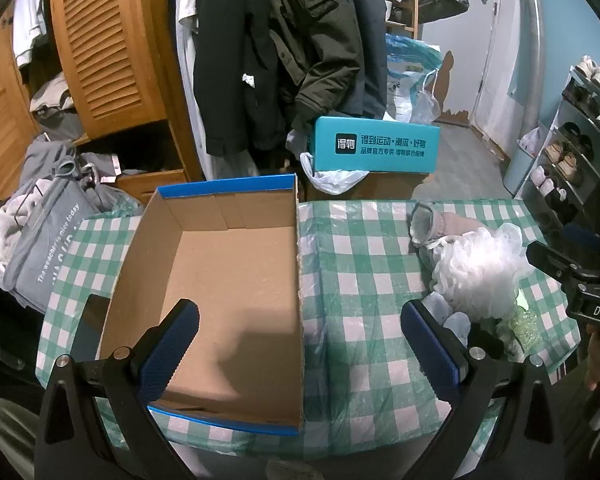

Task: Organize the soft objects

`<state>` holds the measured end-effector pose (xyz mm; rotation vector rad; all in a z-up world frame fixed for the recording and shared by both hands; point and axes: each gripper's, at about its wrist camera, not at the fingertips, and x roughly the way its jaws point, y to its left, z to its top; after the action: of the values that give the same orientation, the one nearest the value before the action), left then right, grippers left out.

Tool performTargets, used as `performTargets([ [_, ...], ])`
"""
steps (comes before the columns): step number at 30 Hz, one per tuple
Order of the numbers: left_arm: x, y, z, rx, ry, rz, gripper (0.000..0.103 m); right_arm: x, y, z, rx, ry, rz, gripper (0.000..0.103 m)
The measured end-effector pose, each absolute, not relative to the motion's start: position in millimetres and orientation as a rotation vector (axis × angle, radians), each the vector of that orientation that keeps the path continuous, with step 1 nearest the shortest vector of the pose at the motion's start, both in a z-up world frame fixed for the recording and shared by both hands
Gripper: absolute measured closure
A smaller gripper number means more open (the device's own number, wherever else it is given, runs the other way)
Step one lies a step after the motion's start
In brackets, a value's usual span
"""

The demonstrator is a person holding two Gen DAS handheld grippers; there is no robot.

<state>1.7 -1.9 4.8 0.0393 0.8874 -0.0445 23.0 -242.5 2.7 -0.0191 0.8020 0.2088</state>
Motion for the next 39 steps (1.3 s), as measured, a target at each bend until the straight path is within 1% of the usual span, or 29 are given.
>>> performTargets([
  [39,1.3,-4.1,2.9,0.039,0.892,-0.043,0.001,22.8,-243.6,2.5,-0.024,0.806,0.207,0.002],
])
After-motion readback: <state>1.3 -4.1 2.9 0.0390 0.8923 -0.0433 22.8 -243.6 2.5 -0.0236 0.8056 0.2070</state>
